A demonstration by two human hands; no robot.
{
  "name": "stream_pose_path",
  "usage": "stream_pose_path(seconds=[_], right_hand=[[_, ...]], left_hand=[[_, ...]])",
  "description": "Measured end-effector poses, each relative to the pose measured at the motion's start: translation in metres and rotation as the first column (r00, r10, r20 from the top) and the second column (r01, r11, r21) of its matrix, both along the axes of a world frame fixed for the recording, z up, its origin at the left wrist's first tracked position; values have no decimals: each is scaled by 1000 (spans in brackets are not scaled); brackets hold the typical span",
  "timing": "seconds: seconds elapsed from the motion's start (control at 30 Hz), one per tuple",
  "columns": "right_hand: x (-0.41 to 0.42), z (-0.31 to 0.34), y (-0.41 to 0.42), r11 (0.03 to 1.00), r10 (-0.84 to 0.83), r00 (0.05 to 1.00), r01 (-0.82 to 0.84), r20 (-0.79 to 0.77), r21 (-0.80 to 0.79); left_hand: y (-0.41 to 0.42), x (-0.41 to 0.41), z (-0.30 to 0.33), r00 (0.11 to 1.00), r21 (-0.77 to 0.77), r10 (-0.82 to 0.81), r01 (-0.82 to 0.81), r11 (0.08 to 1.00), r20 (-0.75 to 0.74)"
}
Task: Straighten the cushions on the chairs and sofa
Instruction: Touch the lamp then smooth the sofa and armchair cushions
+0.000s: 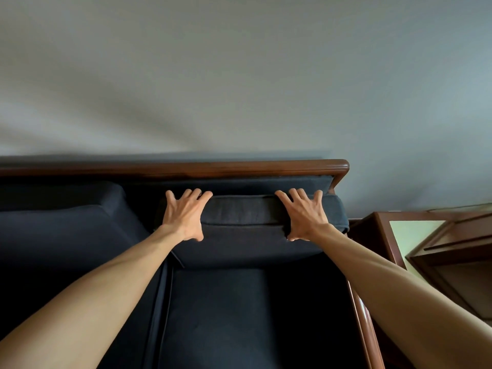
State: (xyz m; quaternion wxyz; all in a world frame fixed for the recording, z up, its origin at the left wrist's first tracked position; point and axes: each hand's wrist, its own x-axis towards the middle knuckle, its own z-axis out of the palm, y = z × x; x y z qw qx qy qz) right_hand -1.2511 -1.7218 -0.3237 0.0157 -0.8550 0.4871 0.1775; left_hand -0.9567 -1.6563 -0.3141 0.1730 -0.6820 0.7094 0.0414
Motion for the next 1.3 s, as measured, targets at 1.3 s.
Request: stream_pose_path(seconds=[1.3], right_hand=[[440,52,85,978,92,959,-137,267,158]], left_hand=[[86,368,55,968,90,144,-128,988,-206]])
